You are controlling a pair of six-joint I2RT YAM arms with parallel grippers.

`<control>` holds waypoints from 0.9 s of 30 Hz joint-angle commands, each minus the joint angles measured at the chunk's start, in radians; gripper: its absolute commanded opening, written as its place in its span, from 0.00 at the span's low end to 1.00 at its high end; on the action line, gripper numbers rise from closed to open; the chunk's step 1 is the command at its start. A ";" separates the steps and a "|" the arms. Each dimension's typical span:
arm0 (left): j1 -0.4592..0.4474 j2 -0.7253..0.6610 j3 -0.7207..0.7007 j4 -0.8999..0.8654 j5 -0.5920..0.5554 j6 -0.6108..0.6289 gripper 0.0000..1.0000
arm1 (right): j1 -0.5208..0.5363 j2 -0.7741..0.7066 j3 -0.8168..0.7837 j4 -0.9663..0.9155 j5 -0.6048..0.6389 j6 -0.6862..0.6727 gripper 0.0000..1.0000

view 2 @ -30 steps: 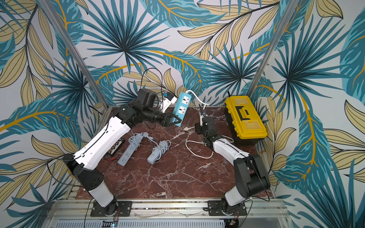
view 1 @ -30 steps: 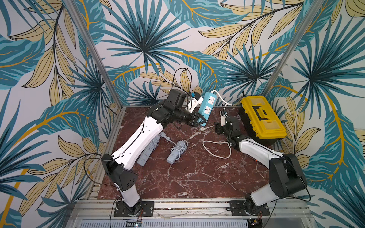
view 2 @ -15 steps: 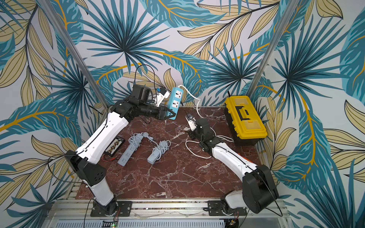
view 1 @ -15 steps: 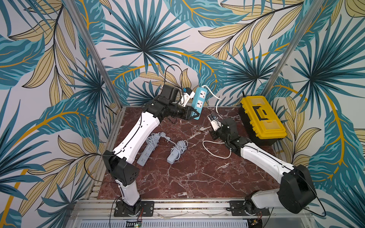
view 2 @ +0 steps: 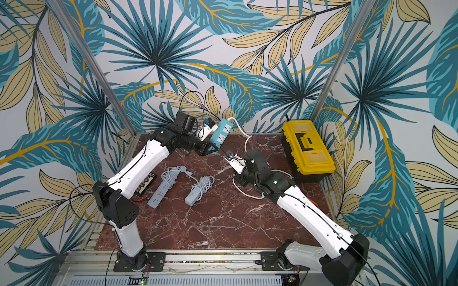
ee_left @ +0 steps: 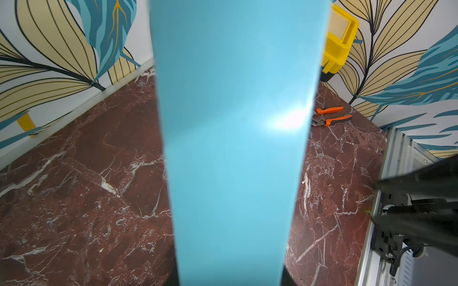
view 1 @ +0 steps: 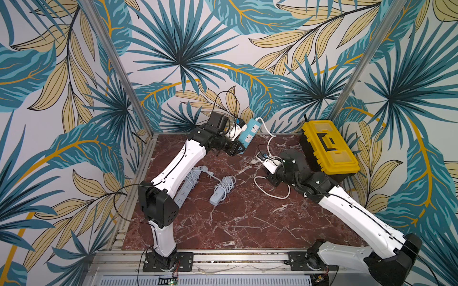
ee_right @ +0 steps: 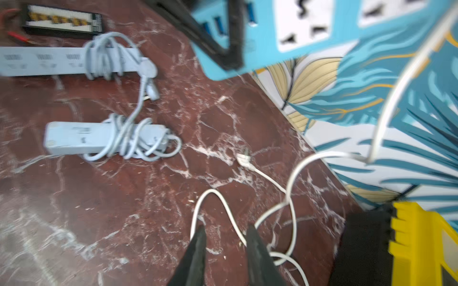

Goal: Wrap the cord around the power strip
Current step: Wrap the power cord around the power strip.

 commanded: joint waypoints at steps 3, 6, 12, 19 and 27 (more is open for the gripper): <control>-0.005 -0.090 0.003 0.039 0.065 -0.103 0.06 | -0.146 0.045 -0.134 0.221 0.126 0.240 0.66; -0.014 -0.123 -0.031 0.037 0.083 -0.151 0.06 | -0.199 0.110 -0.171 0.414 0.180 0.259 0.77; -0.032 -0.167 -0.079 0.037 0.098 -0.225 0.06 | -0.236 0.327 -0.109 0.670 0.233 0.204 0.83; -0.027 -0.202 -0.078 0.039 0.173 -0.290 0.05 | -0.268 0.593 -0.045 0.961 0.254 0.101 0.71; 0.035 -0.171 -0.074 0.039 0.185 -0.289 0.04 | -0.186 0.522 -0.110 0.904 0.151 -0.079 0.00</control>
